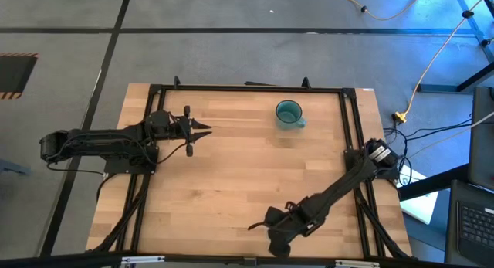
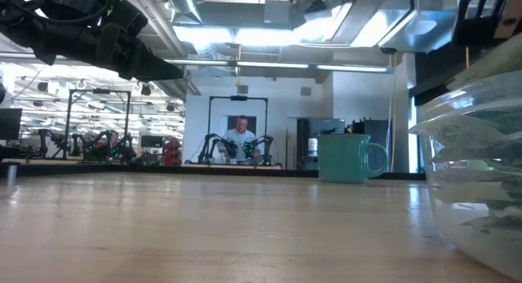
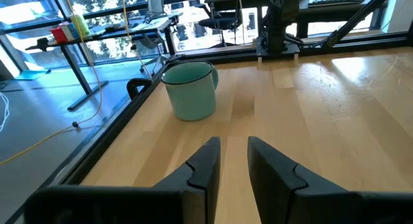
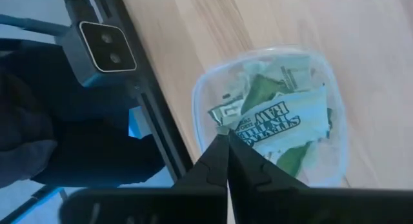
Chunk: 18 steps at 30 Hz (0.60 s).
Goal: Pick and place items into bin
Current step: Put the light green stevia packet into the transparent bin
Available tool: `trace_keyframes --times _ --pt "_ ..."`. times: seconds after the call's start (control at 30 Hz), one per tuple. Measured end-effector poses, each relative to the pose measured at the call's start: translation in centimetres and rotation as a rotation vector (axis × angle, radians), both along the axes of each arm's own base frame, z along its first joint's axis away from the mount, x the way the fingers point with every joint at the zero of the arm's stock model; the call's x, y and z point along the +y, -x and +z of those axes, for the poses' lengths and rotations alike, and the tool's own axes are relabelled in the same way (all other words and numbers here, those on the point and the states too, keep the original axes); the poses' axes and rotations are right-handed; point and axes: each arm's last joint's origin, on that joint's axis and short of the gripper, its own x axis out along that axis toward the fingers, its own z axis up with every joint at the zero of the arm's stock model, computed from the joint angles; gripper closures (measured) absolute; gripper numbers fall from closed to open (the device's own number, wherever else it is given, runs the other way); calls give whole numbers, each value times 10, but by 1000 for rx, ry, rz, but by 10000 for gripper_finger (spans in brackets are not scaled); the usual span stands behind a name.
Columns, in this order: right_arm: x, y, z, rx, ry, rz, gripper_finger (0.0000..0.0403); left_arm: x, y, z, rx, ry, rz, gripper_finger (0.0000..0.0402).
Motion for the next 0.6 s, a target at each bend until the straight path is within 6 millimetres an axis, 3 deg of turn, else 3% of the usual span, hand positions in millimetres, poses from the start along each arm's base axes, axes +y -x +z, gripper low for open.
trace_keyframes --times 0.6 --pt "2 -3 -5 14 -35 -42 399 0 0 -1 10 -5 -1 329"
